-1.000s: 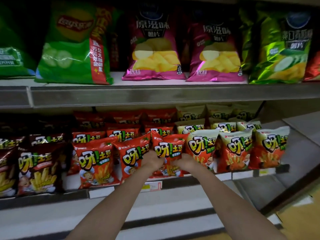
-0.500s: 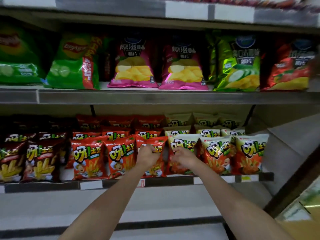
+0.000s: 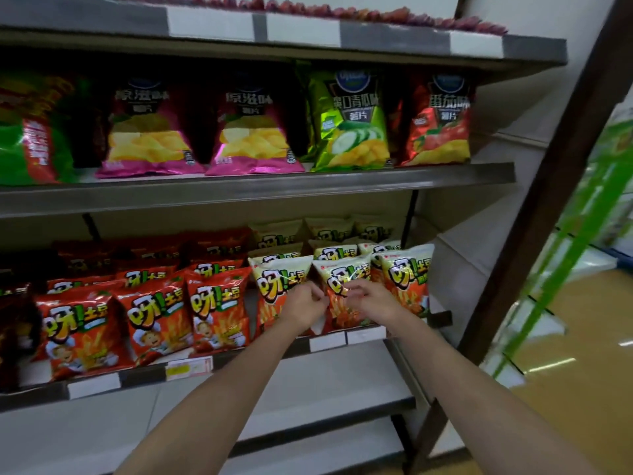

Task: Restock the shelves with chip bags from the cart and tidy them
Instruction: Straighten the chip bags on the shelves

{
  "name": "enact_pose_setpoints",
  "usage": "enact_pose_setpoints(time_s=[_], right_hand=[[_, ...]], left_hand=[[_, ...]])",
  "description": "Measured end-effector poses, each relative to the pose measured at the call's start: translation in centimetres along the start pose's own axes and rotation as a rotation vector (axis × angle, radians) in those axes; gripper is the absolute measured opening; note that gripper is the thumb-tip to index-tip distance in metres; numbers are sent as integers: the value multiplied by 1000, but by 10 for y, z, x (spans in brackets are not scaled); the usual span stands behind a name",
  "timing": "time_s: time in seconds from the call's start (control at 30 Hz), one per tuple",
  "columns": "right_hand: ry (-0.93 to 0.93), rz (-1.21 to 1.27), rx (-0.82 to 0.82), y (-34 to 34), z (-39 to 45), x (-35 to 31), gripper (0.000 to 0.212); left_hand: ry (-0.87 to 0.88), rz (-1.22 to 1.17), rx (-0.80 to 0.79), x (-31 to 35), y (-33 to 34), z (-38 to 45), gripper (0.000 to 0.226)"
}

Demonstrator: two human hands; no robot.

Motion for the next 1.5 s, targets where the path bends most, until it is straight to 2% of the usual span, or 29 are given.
enact_pose_setpoints(time_s=[0.07,0.4,0.53,0.7,0.8,0.93,1.0,1.13,1.23,1.37,1.5], right_hand=[[5,5,16,-9,3,5,36],[-41,-37,58,-44,47,17,39],[-92,-52,126,-67,84,24,29],[-140,-135,200,-110,127,26,27],[-138,-180,194,-137,149,21,30],[-65,-412,176,-165,177,21,31],[-26,-530,143,-172,188,25,33],[89,-797,11,-173,212,35,39],[139,-854,-130,-170,232,44,51],[188,-984,-286,-164,258,53,66],[211,-1079,-383,-157,276,59,67]], left_hand=[[3,7,-14,8,5,6,5],[2,47,-9,31,22,74,12],[-5,73,-32,36,42,117,18],[-24,135,69,37,53,170,13],[-63,193,102,35,49,197,25],[-204,308,-53,22,55,232,30],[-238,353,-106,16,61,245,40],[-237,474,-169,8,70,260,41],[-262,511,-286,11,72,266,30],[-281,624,-329,20,72,269,40],[-322,621,-402,18,77,273,42]])
Point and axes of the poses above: each hand's wrist, its own z-axis towards the middle knuckle, its own y-axis out of the palm, x = y × z, the point moved 4 cm from there along z, towards the middle knuckle, and after that the axes turned 6 degrees about -x, right-handed, at the moved point
